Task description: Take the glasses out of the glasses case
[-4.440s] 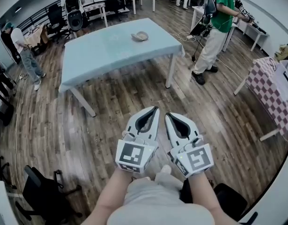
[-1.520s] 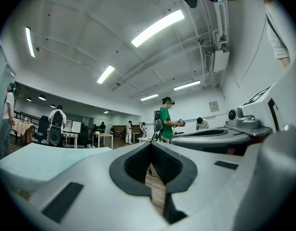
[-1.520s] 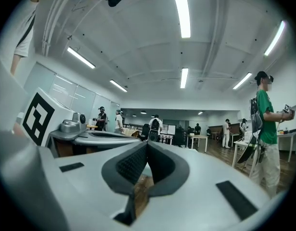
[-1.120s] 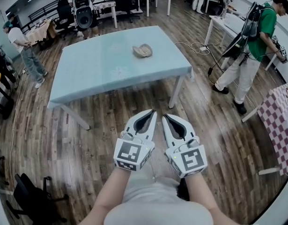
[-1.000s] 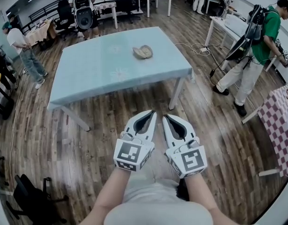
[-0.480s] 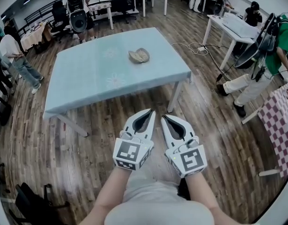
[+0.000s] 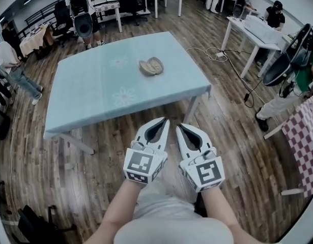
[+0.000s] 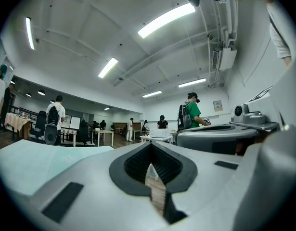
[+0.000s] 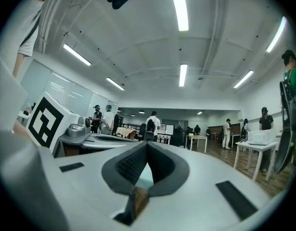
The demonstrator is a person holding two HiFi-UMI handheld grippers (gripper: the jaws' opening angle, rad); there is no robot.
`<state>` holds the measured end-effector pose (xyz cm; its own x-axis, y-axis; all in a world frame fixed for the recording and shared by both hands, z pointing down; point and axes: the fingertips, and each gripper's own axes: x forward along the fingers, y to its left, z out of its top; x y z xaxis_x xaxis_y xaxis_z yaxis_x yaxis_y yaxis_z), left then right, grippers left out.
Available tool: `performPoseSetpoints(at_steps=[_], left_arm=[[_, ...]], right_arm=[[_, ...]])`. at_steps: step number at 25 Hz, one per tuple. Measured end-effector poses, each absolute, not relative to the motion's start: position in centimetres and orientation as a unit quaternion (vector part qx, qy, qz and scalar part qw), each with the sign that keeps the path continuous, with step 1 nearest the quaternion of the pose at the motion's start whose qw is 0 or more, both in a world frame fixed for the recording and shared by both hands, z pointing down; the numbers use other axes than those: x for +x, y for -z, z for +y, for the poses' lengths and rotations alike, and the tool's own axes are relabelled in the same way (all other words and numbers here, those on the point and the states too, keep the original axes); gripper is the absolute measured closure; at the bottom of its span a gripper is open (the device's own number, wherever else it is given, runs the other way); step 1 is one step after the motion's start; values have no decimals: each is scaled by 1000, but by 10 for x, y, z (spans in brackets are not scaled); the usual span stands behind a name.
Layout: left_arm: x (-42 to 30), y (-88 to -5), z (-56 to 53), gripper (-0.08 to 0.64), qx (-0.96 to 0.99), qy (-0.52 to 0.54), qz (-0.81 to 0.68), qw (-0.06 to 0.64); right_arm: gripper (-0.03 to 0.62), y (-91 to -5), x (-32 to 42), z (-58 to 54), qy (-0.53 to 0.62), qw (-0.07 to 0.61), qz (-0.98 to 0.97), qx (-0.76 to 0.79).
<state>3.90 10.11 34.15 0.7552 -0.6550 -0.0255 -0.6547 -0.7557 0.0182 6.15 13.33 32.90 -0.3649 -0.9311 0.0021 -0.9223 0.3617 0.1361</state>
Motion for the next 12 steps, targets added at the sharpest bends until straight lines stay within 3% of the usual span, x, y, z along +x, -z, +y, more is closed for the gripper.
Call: performPoseSetpoints(at_steps=[12], left_arm=[[44,-350,24,552,939,-9,-344,-6]], right_arm=[[588,-336,70,50,35,40,-820,570]])
